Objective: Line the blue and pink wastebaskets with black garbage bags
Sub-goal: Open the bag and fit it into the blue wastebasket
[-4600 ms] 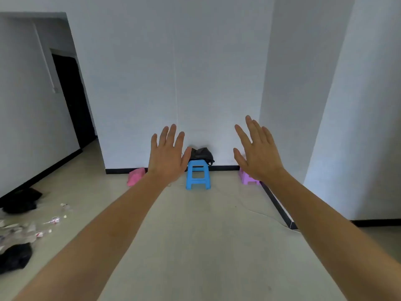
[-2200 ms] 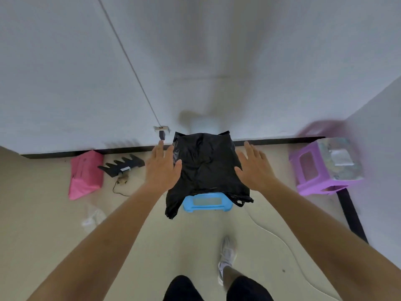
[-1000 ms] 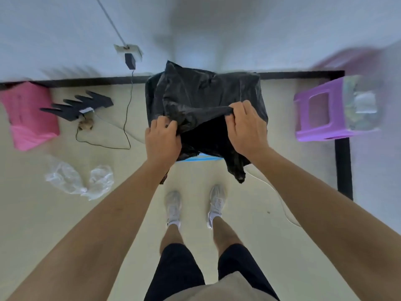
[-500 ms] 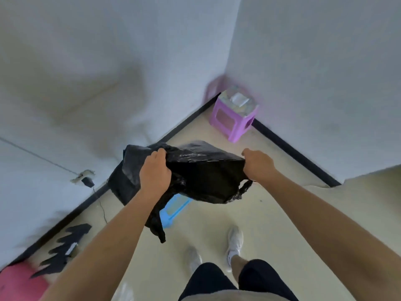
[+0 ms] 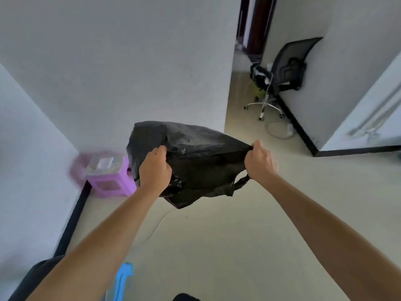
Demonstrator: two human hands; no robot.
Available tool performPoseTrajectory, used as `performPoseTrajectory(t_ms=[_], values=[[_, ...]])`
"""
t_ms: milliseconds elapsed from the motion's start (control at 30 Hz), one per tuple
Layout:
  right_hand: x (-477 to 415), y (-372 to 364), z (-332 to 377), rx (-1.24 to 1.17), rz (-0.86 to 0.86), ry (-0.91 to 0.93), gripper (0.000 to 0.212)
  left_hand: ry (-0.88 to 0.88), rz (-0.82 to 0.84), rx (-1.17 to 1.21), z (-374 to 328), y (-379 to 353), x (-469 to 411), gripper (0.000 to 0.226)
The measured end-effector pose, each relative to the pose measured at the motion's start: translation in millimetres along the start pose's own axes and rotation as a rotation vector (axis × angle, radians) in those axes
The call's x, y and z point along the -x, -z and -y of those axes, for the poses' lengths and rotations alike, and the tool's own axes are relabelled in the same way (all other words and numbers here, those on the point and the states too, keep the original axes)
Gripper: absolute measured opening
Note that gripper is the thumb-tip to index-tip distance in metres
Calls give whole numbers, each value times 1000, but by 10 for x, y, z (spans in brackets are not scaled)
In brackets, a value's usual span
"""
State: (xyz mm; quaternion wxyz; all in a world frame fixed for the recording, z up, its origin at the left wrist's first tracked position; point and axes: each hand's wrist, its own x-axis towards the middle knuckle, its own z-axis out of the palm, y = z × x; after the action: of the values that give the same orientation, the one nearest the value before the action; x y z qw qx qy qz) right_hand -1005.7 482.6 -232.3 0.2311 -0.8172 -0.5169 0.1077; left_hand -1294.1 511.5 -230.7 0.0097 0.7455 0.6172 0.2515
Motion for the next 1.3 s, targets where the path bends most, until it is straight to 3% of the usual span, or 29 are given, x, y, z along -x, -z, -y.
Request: performPoseTrajectory(t_ms=[200, 367, 533, 733, 867, 1067, 1300], values=[[-86, 1383, -2362, -76, -221, -151, 18, -276, 79, 168, -2507, -1075, -125, 13], [45, 2312, -4038, 165, -272, -297, 50, -497, 178, 236, -4430, -1811, -146, 12], [-107, 2735, -5152, 249, -294, -455, 29, -672, 284, 288, -5856, -2448, -212, 13], [-654, 2999, -6040, 397, -330, -549, 58, -1023, 318, 340, -7255, -3234, -463, 48], [-1074, 3429, -6764, 468, -284, -623, 53, -1182, 328, 383, -8200, -3727, -834, 38], [-1401, 4035, -7836, 473, -361, -732, 43, -1231, 371, 426, -9683, -4315, -1119, 34], [-1966, 4719, -9652, 433, -364, -802, 44, -1376, 363, 302, -11623, -5298, -1082, 55]])
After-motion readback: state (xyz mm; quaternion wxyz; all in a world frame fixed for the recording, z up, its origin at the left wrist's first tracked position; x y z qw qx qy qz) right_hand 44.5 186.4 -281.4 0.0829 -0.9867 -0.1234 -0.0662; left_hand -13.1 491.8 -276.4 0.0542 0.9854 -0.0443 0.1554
